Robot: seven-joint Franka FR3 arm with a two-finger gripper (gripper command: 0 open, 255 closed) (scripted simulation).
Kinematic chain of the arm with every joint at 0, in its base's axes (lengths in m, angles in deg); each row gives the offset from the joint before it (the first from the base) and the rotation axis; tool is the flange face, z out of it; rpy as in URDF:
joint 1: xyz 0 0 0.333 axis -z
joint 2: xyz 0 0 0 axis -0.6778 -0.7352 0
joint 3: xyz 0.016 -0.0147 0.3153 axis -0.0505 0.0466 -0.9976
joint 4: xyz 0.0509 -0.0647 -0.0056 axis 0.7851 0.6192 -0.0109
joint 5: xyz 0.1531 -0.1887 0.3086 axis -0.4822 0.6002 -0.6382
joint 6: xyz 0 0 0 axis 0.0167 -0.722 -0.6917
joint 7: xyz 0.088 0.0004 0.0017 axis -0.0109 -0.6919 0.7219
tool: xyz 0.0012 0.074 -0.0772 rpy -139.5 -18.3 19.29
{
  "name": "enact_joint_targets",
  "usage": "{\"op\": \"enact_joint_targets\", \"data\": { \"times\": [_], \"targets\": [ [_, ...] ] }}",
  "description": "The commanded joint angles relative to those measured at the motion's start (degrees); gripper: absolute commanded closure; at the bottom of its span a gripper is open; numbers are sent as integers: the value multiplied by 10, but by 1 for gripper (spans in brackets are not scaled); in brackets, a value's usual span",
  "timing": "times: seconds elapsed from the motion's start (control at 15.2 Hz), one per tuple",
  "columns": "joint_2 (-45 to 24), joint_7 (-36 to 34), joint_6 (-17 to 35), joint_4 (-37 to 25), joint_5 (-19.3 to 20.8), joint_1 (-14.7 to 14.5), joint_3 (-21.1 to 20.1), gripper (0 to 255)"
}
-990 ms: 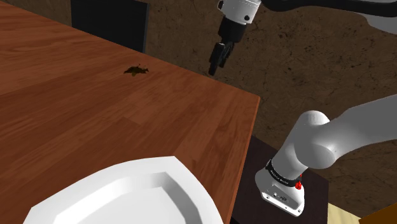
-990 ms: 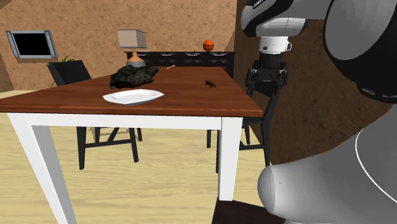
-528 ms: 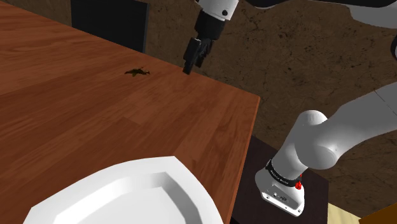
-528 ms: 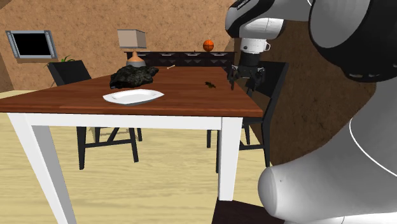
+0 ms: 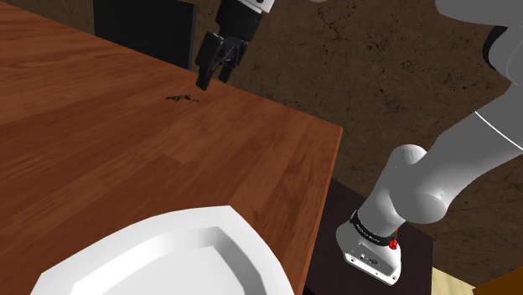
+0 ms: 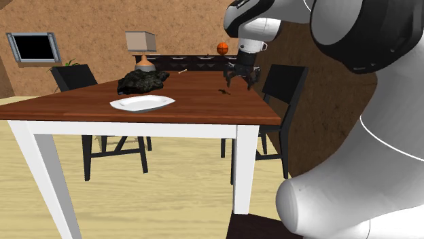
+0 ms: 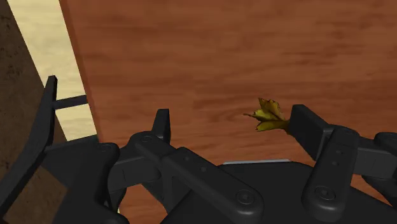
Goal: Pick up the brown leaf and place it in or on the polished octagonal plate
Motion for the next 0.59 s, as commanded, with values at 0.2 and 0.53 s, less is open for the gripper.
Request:
{"op": "enact_joint_targets", "data": {
  "times": [0.2, 0.53],
  "targets": [
    [-69, -23, 30, -79, -1, -15, -29, 0],
    [-82, -26, 59, -64, 2, -17, -35, 0]
  ]
}}
